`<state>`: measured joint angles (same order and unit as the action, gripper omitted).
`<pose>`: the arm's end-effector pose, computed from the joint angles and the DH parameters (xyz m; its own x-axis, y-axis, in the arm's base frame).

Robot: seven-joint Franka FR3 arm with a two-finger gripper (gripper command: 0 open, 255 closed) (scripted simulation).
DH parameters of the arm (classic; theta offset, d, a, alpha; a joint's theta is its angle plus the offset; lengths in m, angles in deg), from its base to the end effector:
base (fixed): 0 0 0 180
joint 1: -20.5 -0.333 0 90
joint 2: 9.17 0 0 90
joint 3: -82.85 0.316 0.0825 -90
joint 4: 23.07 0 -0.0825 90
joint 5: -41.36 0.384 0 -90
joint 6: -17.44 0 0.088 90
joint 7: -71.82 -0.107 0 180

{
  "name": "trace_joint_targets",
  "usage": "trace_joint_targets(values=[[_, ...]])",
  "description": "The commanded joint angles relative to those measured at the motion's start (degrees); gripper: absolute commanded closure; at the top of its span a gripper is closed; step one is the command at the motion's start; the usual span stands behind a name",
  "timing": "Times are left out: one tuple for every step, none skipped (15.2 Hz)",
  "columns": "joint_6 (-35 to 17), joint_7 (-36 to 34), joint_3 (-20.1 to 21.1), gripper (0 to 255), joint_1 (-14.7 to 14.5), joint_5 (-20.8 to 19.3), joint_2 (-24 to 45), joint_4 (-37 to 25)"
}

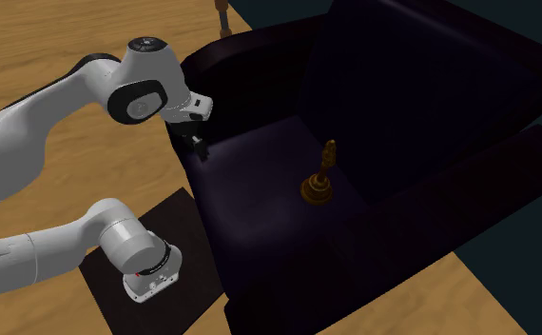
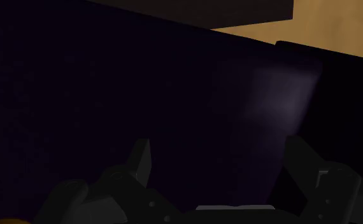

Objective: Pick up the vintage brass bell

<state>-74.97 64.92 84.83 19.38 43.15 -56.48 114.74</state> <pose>0.2993 0.0225 0.5828 0.9964 -0.0779 0.0321 -0.0776 -0.9969 -0.0098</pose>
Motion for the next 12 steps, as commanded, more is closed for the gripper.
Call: trace_joint_targets(values=[[0.0,0.0,0.0,0,0.0,0.0,0.0,0.0],[-2.4,1.0,-0.9,0,0.5,-0.9,-0.2,1.0],[-4.8,1.9,-1.7,0,0.9,-1.7,-0.4,2.0],[-7.2,2.9,-2.6,0,1.4,-2.4,-0.5,2.8],[-9.7,3.8,-3.6,0,1.9,-3.2,-0.5,3.7],[-12.2,4.7,-4.5,0,2.3,-3.9,-0.4,4.4],[-14.7,5.6,-5.5,0,2.8,-4.6,-0.2,5.1],[-17.3,6.5,-6.5,0,3.2,-5.2,0.1,5.7],[-19.8,7.5,-7.5,0,3.6,-5.8,0.5,6.2],[-22.4,8.4,-8.5,0,4.0,-6.3,0.9,6.7],[-25.0,9.3,-9.6,0,4.3,-6.8,1.4,7.1],[-27.7,10.2,-10.7,0,4.6,-7.2,2.1,7.4]])
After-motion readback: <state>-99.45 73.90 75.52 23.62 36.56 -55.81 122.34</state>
